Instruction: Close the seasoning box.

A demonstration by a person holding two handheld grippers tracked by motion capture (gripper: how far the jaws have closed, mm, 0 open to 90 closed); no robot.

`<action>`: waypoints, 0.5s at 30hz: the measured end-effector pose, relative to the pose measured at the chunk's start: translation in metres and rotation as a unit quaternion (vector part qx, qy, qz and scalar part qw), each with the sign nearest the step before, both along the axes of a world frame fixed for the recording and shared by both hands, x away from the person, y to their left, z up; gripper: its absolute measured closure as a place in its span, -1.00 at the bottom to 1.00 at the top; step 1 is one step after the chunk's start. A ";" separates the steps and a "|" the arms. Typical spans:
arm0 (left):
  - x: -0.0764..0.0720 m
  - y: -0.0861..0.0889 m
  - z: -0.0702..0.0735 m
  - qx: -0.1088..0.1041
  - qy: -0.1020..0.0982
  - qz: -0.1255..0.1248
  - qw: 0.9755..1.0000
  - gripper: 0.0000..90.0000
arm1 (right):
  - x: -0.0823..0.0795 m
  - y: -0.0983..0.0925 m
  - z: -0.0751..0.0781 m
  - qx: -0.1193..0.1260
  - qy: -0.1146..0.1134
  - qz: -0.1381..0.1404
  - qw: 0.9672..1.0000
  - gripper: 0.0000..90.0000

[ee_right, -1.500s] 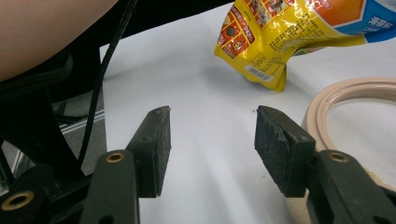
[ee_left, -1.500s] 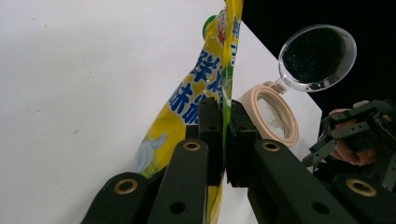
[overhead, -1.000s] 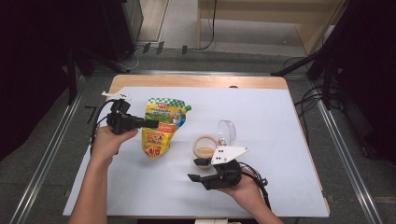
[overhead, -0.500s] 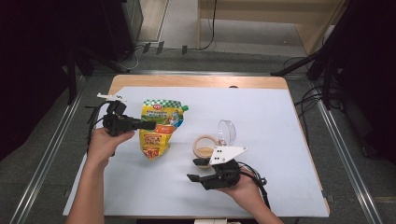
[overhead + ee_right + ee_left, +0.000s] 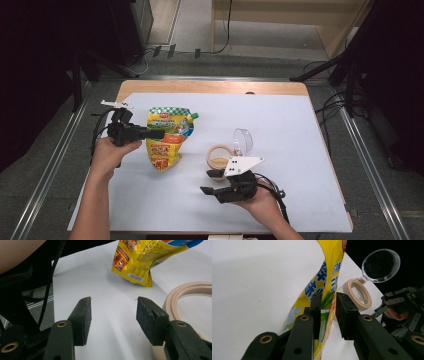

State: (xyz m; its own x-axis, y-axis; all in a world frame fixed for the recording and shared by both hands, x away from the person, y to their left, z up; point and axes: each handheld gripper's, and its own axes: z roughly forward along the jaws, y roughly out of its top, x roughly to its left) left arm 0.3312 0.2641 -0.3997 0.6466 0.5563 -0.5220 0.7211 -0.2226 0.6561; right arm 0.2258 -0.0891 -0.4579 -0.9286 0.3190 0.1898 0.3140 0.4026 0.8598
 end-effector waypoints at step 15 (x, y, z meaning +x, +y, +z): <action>-0.003 0.005 0.002 0.010 -0.001 -0.002 1.000 0.53 | 0.001 -0.001 0.000 -0.001 0.001 -0.003 1.000 0.05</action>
State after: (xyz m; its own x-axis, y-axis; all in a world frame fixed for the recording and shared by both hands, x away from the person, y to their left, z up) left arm 0.3284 0.2690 -0.3978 0.6495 0.5647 -0.5092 0.7191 -0.2384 0.6528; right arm 0.2267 -0.0902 -0.4575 -0.9264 0.3241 0.1915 0.3182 0.4026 0.8583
